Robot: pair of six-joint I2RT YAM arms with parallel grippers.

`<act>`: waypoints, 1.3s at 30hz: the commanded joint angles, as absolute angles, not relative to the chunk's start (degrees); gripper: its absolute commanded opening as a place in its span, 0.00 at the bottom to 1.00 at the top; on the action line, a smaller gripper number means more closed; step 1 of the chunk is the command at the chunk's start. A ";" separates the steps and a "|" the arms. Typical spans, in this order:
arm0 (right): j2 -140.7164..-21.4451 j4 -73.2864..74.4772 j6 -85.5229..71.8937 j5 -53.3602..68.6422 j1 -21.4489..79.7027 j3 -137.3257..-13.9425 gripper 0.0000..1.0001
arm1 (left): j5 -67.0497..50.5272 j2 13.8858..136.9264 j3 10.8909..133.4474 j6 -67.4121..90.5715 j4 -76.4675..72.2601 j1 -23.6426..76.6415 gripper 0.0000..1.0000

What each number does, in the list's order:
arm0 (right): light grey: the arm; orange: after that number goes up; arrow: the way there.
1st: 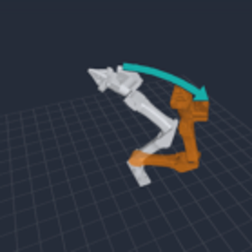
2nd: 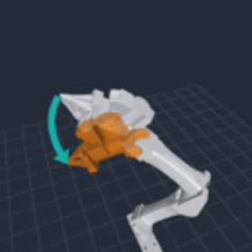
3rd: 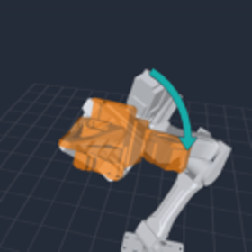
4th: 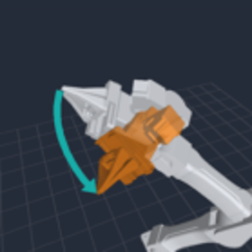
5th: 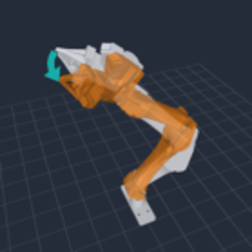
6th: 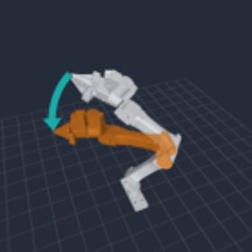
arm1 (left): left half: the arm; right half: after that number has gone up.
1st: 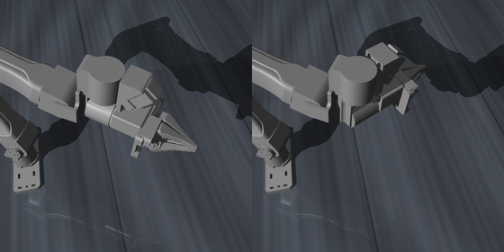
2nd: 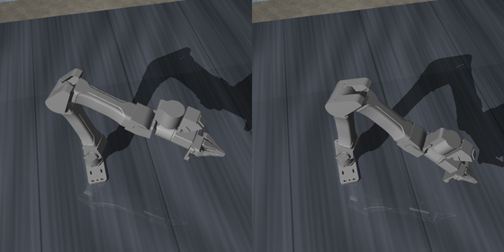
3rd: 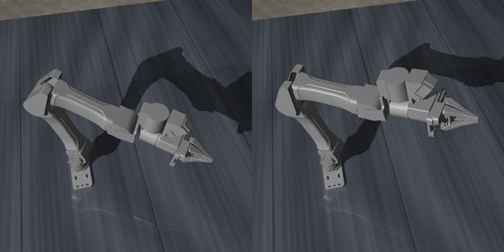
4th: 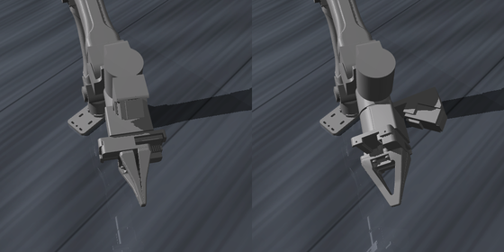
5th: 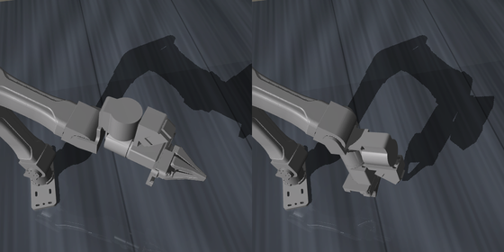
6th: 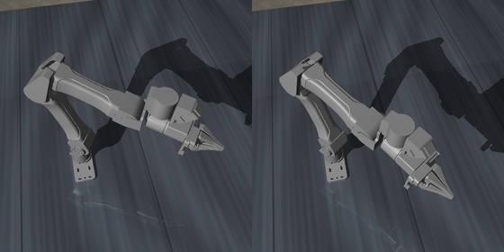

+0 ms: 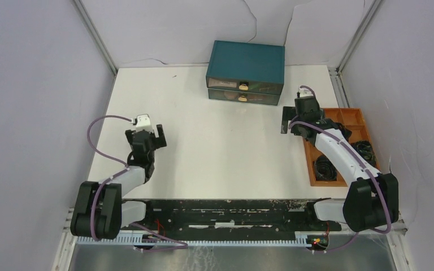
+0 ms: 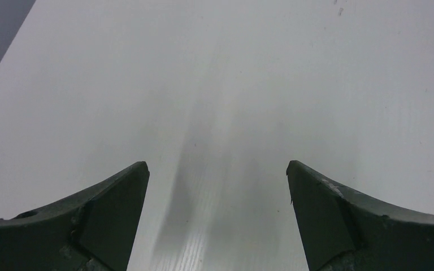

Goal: Organize the makeup

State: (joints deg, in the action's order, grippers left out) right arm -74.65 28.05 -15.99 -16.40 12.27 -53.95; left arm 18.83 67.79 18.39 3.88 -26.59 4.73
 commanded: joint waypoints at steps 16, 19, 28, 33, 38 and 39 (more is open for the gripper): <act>-63.06 4.10 -4.38 -24.11 12.06 -36.17 1.00 | 0.40 87.18 12.52 -0.74 -69.60 1.02 0.99; -62.12 -5.85 -3.01 -24.30 11.88 -30.83 1.00 | -1.35 87.39 12.74 -0.29 -69.45 0.05 0.99; -77.07 -25.48 -3.15 -29.77 11.34 -28.74 1.00 | -1.28 87.54 13.35 0.33 -68.56 -0.26 0.99; -82.49 -38.79 -2.28 -33.25 11.16 -25.11 1.00 | 0.18 87.57 13.63 0.84 -68.10 -0.35 0.99; -85.35 -43.19 -3.95 -31.24 9.36 -24.12 1.00 | 0.40 87.56 13.75 0.95 -67.59 -0.31 0.99; -85.55 -42.90 -4.39 -29.04 8.39 -24.38 1.00 | 0.59 87.59 13.90 0.92 -67.38 -0.23 0.99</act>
State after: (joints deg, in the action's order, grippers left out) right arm -84.95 -36.23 -2.98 -31.35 11.03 -22.55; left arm -0.25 87.39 12.34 1.83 -65.19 0.01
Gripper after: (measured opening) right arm 0.997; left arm 0.991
